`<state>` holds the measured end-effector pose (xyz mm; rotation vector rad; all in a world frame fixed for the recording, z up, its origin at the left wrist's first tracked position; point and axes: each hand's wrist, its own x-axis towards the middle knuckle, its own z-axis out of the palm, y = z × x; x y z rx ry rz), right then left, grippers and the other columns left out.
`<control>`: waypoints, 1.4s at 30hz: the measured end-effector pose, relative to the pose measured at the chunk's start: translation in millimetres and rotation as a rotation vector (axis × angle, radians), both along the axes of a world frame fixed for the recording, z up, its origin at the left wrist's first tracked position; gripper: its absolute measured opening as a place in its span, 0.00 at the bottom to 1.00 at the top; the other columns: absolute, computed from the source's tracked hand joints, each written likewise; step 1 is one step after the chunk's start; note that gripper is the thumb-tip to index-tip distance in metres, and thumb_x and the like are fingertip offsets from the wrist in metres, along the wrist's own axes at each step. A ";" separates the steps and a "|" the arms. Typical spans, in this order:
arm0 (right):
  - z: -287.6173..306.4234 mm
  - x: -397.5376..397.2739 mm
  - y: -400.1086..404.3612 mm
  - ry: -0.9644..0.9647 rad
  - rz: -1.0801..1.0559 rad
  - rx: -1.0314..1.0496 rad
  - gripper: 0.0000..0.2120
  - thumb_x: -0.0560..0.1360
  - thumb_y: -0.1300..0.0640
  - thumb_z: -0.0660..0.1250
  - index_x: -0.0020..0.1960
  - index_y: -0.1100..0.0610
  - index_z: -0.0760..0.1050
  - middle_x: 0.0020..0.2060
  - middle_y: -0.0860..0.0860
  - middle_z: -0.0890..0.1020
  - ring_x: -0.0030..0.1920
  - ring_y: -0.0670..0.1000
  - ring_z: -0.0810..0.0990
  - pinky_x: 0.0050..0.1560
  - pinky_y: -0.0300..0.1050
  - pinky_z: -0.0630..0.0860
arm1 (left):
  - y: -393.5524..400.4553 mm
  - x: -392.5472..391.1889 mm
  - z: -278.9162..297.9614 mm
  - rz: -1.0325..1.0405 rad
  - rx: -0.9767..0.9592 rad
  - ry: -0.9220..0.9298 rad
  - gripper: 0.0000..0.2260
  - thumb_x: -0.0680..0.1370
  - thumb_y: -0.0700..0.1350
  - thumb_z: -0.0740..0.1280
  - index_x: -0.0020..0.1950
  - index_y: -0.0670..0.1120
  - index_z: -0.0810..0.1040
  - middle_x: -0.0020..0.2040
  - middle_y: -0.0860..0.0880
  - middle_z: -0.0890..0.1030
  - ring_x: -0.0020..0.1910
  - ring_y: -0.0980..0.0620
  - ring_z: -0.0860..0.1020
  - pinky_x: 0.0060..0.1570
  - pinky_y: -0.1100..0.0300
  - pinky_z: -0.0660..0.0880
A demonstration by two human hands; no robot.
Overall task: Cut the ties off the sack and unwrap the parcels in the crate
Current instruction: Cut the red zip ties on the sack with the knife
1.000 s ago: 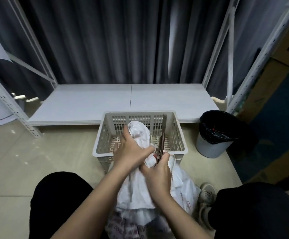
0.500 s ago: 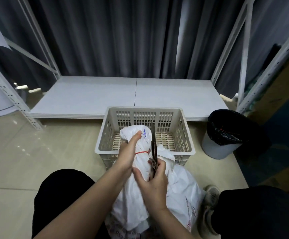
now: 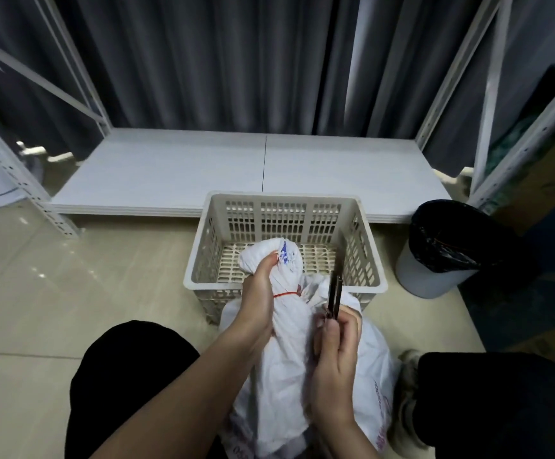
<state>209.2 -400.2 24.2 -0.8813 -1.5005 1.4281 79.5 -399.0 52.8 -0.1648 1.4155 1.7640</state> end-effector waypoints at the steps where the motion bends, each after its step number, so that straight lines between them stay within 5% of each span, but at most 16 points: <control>1: 3.6 4.3 -1.2 -0.017 0.024 -0.019 0.15 0.75 0.35 0.58 0.48 0.46 0.73 0.42 0.50 0.73 0.43 0.51 0.70 0.47 0.50 0.68 | 1.3 -1.2 -2.9 0.009 -0.002 0.007 0.33 0.60 0.62 0.71 0.56 0.41 0.82 0.48 0.42 0.84 0.44 0.44 0.83 0.47 0.53 0.78; 4: 17.6 20.2 -6.7 -0.030 0.179 -0.072 0.15 0.76 0.45 0.58 0.45 0.54 0.77 0.29 0.46 0.73 0.31 0.42 0.70 0.34 0.33 0.67 | 0.2 0.4 3.6 0.012 -0.025 0.042 0.32 0.61 0.63 0.71 0.56 0.41 0.82 0.50 0.40 0.85 0.49 0.42 0.84 0.56 0.47 0.78; 7: 27.4 32.7 -5.1 0.034 0.363 -0.319 0.16 0.77 0.50 0.64 0.50 0.63 0.79 0.24 0.45 0.69 0.24 0.40 0.65 0.25 0.29 0.61 | 0.3 2.6 6.6 0.025 -0.058 0.109 0.28 0.63 0.62 0.68 0.52 0.41 0.83 0.47 0.42 0.86 0.47 0.44 0.84 0.55 0.50 0.78; 9: 33.8 34.1 -1.1 0.006 0.397 -0.346 0.12 0.77 0.54 0.65 0.53 0.62 0.79 0.22 0.43 0.72 0.24 0.38 0.69 0.26 0.28 0.65 | 1.6 5.3 6.9 0.017 -0.055 0.129 0.29 0.62 0.62 0.67 0.52 0.41 0.83 0.47 0.43 0.86 0.48 0.44 0.84 0.56 0.49 0.78; 13: 33.8 27.2 0.4 0.002 0.389 -0.355 0.15 0.75 0.45 0.64 0.54 0.53 0.82 0.23 0.48 0.63 0.25 0.44 0.62 0.26 0.32 0.59 | 2.2 6.5 6.0 -0.006 -0.055 0.132 0.33 0.60 0.66 0.67 0.55 0.44 0.82 0.49 0.46 0.85 0.49 0.46 0.84 0.58 0.48 0.77; 17: 23.0 29.0 -4.1 -0.052 0.417 -0.283 0.09 0.78 0.56 0.63 0.54 0.54 0.79 0.23 0.42 0.72 0.26 0.38 0.69 0.29 0.28 0.65 | 1.2 5.3 6.1 -0.060 -0.043 0.143 0.22 0.71 0.61 0.66 0.53 0.45 0.83 0.48 0.47 0.86 0.48 0.50 0.84 0.51 0.55 0.77; 21: 19.2 36.1 0.1 -0.079 0.402 -0.280 0.21 0.74 0.42 0.60 0.55 0.56 0.80 0.23 0.46 0.67 0.26 0.43 0.64 0.28 0.33 0.62 | 2.4 0.2 3.4 -0.070 -0.042 0.118 0.24 0.69 0.62 0.66 0.54 0.45 0.83 0.49 0.46 0.86 0.49 0.48 0.84 0.55 0.53 0.77; 23: 16.5 36.4 3.3 -0.105 0.424 -0.276 0.22 0.76 0.44 0.58 0.52 0.62 0.78 0.23 0.48 0.68 0.25 0.45 0.63 0.28 0.38 0.61 | 2.5 -1.0 3.8 -0.069 -0.045 0.104 0.23 0.71 0.61 0.66 0.54 0.45 0.83 0.49 0.45 0.86 0.50 0.46 0.84 0.57 0.51 0.77; 27: 12.3 36.2 1.0 -0.097 0.480 -0.313 0.12 0.77 0.50 0.60 0.57 0.49 0.78 0.34 0.56 0.75 0.22 0.44 0.64 0.25 0.35 0.61 | 3.9 -2.4 0.8 -0.039 -0.025 0.080 0.27 0.67 0.60 0.69 0.56 0.42 0.82 0.50 0.42 0.85 0.51 0.43 0.83 0.61 0.46 0.75; 33: 6.4 43.1 -6.7 -0.111 0.406 -0.334 0.15 0.79 0.64 0.59 0.61 0.50 0.75 0.37 0.57 0.83 0.22 0.46 0.68 0.26 0.34 0.68 | 3.8 -4.7 -1.4 -0.054 -0.026 0.058 0.21 0.75 0.56 0.66 0.59 0.42 0.81 0.52 0.41 0.84 0.53 0.43 0.82 0.59 0.49 0.77; 42: 13.6 46.9 -6.0 -0.093 0.339 -0.369 0.12 0.78 0.66 0.60 0.57 0.54 0.77 0.29 0.59 0.82 0.23 0.49 0.74 0.31 0.34 0.73 | 4.7 -5.3 -4.3 -0.063 -0.021 0.107 0.20 0.74 0.58 0.66 0.57 0.44 0.81 0.50 0.45 0.85 0.50 0.46 0.84 0.60 0.47 0.76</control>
